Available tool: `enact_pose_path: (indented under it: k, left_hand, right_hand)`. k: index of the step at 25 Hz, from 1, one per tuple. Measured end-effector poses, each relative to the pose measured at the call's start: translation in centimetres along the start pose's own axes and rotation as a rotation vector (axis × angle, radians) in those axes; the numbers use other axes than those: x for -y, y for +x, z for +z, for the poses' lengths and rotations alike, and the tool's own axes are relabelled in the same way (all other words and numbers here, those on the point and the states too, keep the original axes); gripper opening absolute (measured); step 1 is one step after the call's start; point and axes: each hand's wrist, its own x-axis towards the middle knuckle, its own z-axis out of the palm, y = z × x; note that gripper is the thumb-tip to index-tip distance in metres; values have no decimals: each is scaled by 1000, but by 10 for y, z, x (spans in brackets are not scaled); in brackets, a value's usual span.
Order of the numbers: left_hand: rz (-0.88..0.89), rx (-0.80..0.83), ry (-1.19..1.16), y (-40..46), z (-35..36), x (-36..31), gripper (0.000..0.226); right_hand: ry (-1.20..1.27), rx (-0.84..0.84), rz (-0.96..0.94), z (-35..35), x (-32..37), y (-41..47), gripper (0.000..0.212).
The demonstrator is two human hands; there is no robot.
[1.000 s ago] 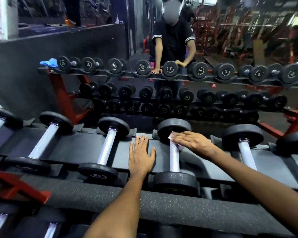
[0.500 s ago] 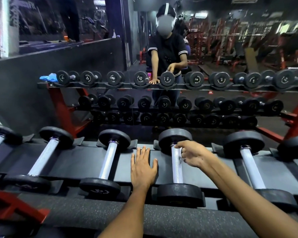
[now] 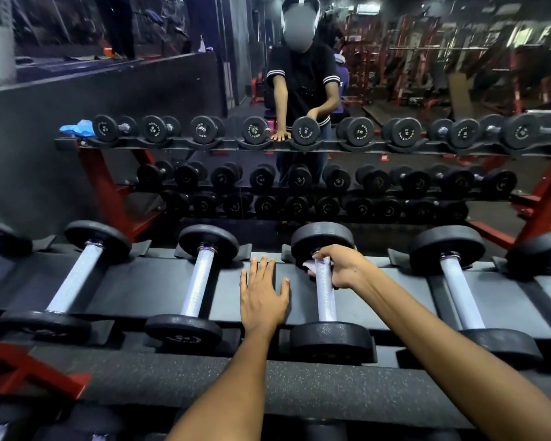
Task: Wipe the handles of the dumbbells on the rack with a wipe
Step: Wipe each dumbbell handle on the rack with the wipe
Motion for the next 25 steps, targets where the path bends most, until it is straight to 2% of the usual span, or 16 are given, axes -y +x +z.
enact_pose_path:
  k: [2,5,7,9,12,15,17,19,21,22,23,25]
  left_hand:
    - [-4,-3,-7,0,0,0,59]
    - [9,-16,-5,1,1,-1,59]
    - [2,-12,3,0,0,0,59]
    - [-6,4,-1,-1,-1,0,59]
    - [-13,2,-4,0,-1,-1,59]
    - [-8,2,-1,0,-1,-1,59]
    - [-15,18,-5,-1,-3,-1,59]
    - [-17,17,-2,1,-2,-1,59]
    - [-19,21,0,1,0,0,60]
    - [-22,19,0,1,1,1,60]
    - [-23,16,-1,2,1,1,60]
    - [-10,8,3,2,1,2,59]
  right_hand:
    - [-17,-17,-40,2,1,1,5]
    - [-51,-88,-164,8,1,3,16]
    - [-40,-60,-82,5,2,3,3]
    - [-28,-9,6,-2,4,1,13]
    - [-62,-16,-62,-5,13,2,12]
    - [14,73,74,-13,11,4,8]
    - [13,121,78,-22,4,2,7]
    - [-111,9,-76,-32,-5,1,10]
    - [-221,-107,-373,-38,-9,-6,20]
    - [-298,-103,-536,-37,-8,-11,21]
    - [-448,-85,-729,-33,-4,-14,23]
    - [-1028,62,-1145,-19,10,-16,29]
